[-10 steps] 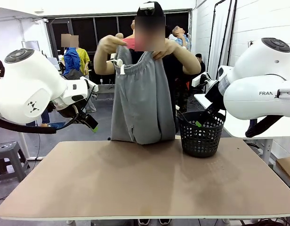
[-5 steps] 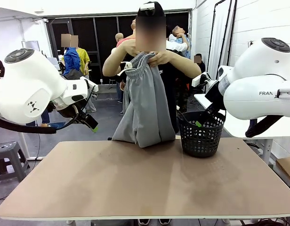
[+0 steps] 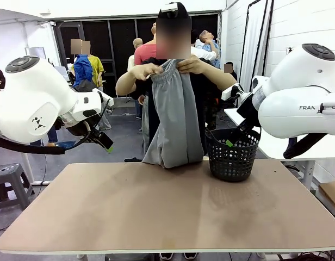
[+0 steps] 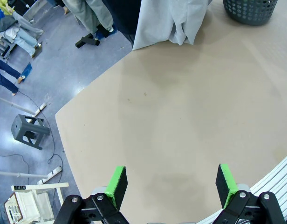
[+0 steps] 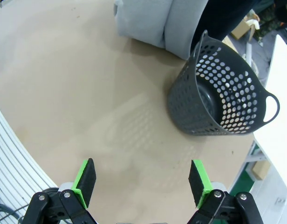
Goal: Fold the training pants.
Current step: Grab both ends of the Training pants handed by a person.
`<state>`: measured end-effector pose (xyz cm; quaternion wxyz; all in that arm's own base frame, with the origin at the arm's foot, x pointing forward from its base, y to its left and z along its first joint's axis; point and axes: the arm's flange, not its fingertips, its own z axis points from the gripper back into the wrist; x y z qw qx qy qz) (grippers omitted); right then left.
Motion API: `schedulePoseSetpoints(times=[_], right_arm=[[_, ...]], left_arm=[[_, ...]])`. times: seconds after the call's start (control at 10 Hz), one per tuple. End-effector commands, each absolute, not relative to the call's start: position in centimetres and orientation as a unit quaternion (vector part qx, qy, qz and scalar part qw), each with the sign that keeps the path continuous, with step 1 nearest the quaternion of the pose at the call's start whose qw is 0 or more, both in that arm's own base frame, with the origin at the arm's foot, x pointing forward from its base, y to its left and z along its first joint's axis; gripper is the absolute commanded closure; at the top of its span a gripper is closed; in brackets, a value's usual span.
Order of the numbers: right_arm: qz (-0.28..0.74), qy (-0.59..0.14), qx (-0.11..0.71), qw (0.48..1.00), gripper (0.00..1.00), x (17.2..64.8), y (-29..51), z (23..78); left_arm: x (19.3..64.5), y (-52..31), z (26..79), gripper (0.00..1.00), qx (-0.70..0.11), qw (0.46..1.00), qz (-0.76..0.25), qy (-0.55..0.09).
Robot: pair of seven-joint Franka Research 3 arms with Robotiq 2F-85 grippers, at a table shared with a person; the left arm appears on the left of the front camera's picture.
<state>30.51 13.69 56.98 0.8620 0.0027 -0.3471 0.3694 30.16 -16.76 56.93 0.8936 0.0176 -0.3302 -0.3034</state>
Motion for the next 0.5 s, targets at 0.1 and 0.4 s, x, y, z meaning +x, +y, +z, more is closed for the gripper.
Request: schedulePoseSetpoints(times=[0.1,0.4], right_arm=[[0.369,-0.346,0.005,0.863,0.00,30.47,13.68,56.96],[0.369,-0.346,0.005,0.863,0.00,30.47,13.68,56.96]], left_arm=[[30.17,-16.69,56.92,0.00,0.020,0.892,-0.307,-0.330],[30.17,-16.69,56.92,0.00,0.020,0.892,-0.307,-0.330]])
